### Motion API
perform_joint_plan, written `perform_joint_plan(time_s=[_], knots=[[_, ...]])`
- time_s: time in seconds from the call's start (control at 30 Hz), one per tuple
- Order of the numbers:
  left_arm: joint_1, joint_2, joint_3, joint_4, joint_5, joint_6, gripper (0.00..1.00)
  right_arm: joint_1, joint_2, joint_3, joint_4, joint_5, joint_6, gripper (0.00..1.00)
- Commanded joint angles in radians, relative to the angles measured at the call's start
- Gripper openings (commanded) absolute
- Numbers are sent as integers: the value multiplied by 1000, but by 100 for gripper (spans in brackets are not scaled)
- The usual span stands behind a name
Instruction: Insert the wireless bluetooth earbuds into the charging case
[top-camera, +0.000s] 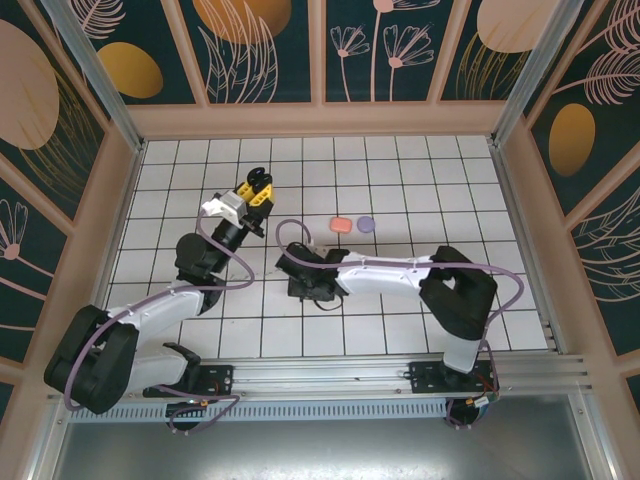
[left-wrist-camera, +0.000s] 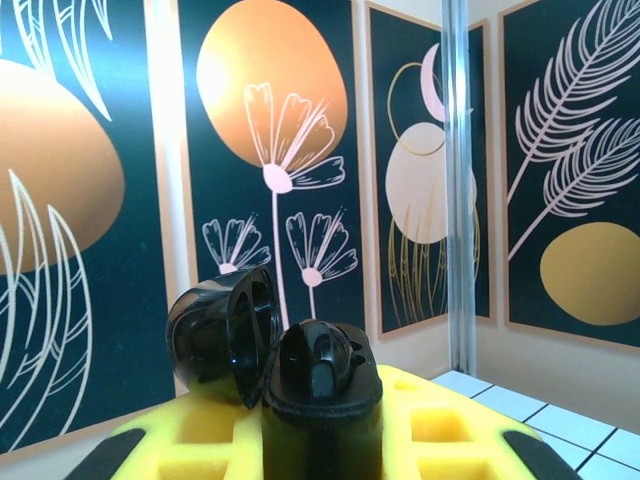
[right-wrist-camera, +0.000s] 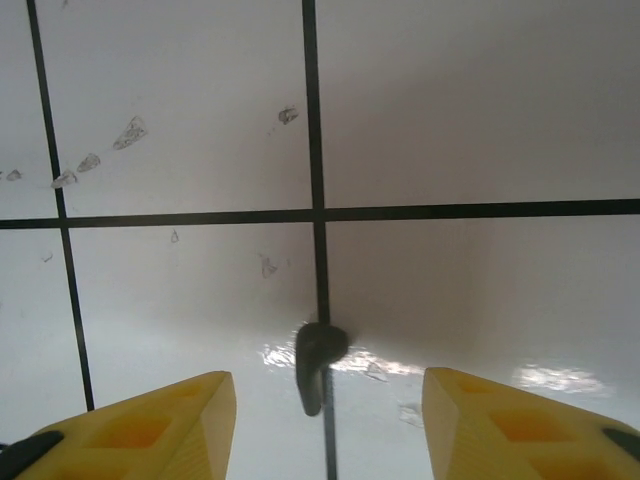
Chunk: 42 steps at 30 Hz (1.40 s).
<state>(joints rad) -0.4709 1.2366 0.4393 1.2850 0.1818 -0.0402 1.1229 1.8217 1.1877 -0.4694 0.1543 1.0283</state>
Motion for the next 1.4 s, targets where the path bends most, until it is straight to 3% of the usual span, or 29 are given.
perform_joint_plan(time_s=[0.0, 0.6, 1.37], knots=[[8, -23, -14, 62, -16, -20, 0, 12, 44, 50, -72, -4, 44, 47], [12, -58, -24, 25, -10, 11, 0, 2, 134, 116, -99, -2, 28, 33], [12, -59, -16, 7, 7, 9, 0, -12, 159, 125, -61, -6, 6, 23]])
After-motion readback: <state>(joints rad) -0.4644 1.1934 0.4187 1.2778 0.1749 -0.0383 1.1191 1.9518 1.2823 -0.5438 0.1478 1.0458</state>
